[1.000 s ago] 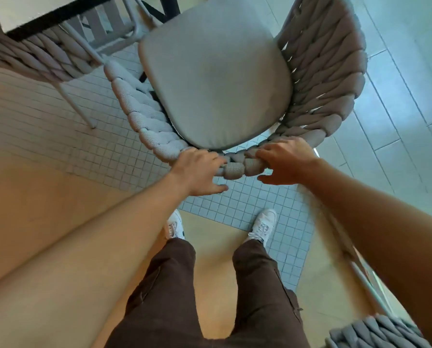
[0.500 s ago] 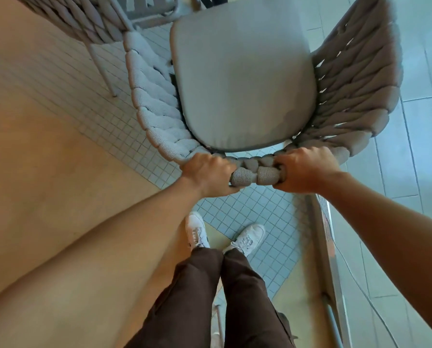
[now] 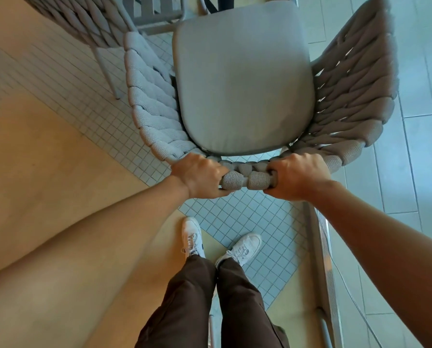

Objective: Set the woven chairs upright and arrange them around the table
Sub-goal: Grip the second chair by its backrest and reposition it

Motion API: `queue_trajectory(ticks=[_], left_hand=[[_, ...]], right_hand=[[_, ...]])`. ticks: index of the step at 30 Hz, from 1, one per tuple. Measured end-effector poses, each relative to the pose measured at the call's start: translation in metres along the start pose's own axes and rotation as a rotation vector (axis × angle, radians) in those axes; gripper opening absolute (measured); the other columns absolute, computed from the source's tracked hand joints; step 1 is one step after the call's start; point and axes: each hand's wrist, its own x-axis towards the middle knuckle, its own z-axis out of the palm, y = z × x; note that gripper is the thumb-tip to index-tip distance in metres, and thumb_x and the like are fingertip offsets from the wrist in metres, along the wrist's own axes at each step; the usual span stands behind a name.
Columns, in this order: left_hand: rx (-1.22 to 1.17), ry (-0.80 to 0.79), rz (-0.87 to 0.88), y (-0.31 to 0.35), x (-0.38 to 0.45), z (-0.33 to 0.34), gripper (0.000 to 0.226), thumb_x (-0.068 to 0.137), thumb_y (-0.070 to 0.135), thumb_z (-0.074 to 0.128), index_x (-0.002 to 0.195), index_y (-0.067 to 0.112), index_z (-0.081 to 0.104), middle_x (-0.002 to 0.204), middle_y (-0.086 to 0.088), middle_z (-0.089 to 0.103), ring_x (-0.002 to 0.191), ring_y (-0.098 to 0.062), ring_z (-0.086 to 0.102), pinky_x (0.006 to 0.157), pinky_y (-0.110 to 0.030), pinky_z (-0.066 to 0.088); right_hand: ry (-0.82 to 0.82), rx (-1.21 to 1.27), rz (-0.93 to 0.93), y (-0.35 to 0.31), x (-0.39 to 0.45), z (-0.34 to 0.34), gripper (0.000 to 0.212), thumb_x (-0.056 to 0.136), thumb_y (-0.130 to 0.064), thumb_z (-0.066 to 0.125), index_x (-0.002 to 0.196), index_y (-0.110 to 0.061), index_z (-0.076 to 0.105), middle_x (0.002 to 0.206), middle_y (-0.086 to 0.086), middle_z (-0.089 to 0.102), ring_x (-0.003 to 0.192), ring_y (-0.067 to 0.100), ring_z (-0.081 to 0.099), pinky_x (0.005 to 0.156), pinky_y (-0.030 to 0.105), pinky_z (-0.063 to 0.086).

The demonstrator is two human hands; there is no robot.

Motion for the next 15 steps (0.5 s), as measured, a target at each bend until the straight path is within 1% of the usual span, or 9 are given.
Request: queue_trajectory(ticks=[2,5,8,9,11,15], left_hand=[[-0.003,0.01,0.0,0.001,-0.001,0.001,0.049,0.082,0.068,0.066,0.1,0.024,0.076,0.079,0.002,0.075,0.065,-0.028,0.07,0.062,-0.035,0.051],[0.005,-0.038,-0.014,0.009,-0.002,0.003,0.055,0.085,0.073,0.055,0.106,0.026,0.073,0.088,0.003,0.075,0.075,-0.026,0.071,0.066,-0.035,0.05],[0.041,-0.081,0.003,0.018,-0.006,0.009,0.059,0.087,0.076,0.046,0.107,0.027,0.071,0.093,0.005,0.074,0.08,-0.024,0.071,0.068,-0.033,0.048],[0.05,-0.081,0.015,0.02,-0.008,0.011,0.059,0.087,0.076,0.046,0.107,0.026,0.07,0.092,0.006,0.074,0.079,-0.024,0.071,0.067,-0.033,0.047],[0.055,-0.057,0.037,0.02,-0.011,0.013,0.056,0.087,0.074,0.05,0.105,0.025,0.072,0.09,0.005,0.075,0.076,-0.025,0.071,0.065,-0.032,0.047],[0.041,0.019,0.06,0.008,-0.011,0.012,0.051,0.086,0.068,0.06,0.097,0.021,0.076,0.083,0.002,0.075,0.068,-0.027,0.071,0.061,-0.033,0.05]], right_hand=[[-0.012,-0.016,0.017,-0.001,-0.003,-0.001,0.054,0.071,-0.082,0.053,0.099,-0.039,0.072,0.085,-0.013,0.072,0.079,0.021,0.071,0.063,0.03,0.037],[-0.038,0.012,0.055,-0.001,-0.015,-0.002,0.051,0.072,-0.077,0.059,0.102,-0.038,0.073,0.089,-0.008,0.073,0.084,0.027,0.072,0.065,0.033,0.038],[-0.052,0.03,0.081,-0.003,-0.029,0.002,0.051,0.072,-0.076,0.061,0.104,-0.037,0.072,0.095,-0.007,0.074,0.087,0.028,0.073,0.069,0.034,0.046],[-0.05,0.034,0.085,-0.003,-0.033,0.004,0.051,0.073,-0.075,0.06,0.104,-0.037,0.072,0.095,-0.008,0.074,0.086,0.027,0.073,0.07,0.034,0.047],[-0.043,0.039,0.081,-0.005,-0.036,0.006,0.05,0.073,-0.075,0.059,0.103,-0.037,0.073,0.093,-0.008,0.074,0.084,0.026,0.073,0.068,0.033,0.046],[0.005,0.013,0.049,-0.007,-0.027,0.005,0.049,0.073,-0.076,0.059,0.098,-0.036,0.075,0.084,-0.008,0.073,0.077,0.026,0.072,0.064,0.03,0.036]])
